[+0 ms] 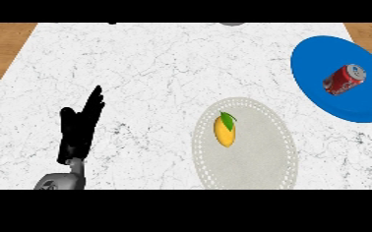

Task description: Pick the can from the placemat and place it in the plate

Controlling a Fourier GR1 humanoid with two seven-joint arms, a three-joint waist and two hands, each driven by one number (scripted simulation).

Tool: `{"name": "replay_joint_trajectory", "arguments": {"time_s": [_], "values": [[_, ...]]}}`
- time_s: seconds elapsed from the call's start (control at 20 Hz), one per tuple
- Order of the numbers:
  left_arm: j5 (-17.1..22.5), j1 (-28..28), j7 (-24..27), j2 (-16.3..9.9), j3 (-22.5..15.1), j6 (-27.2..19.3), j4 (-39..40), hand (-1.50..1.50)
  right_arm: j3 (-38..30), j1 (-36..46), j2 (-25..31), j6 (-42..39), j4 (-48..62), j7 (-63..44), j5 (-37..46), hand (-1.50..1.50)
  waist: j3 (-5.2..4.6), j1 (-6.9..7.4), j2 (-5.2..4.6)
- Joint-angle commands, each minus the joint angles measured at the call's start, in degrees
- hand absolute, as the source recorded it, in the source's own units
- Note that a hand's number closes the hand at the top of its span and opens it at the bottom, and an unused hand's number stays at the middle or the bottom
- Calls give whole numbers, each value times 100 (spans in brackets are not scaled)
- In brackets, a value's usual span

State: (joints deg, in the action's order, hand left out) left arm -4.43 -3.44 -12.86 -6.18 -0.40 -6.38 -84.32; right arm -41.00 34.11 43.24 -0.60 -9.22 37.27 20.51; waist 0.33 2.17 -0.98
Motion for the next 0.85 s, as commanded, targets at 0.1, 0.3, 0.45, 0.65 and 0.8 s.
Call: {"name": "replay_joint_trajectory", "arguments": {"time_s": [0.1, 0.3, 0.45, 0.65, 0.8], "values": [[104, -43, 34, -124, 140, 129, 13, 0, -108, -155, 160, -23, 18, 93, -141, -150, 3, 13, -2], [-101, -201, -12, 59, 43, -119, 197, 0, -238, -345, 161, 250, 32, 120, -278, -150, 1, -44, 3], [-25, 61, -158, -8, -11, 21, -176, 0, -262, -489, 245, 295, 43, 127, -307, -150, 4, -11, 16], [-202, 259, 193, 255, -210, -166, -72, 0, -258, -578, 154, 394, 59, 244, -308, -150, 11, 11, -2], [86, -42, 262, -58, 143, 171, 318, 0, -168, -359, 302, 545, 60, -156, -221, -150, 5, 19, -16]]}}
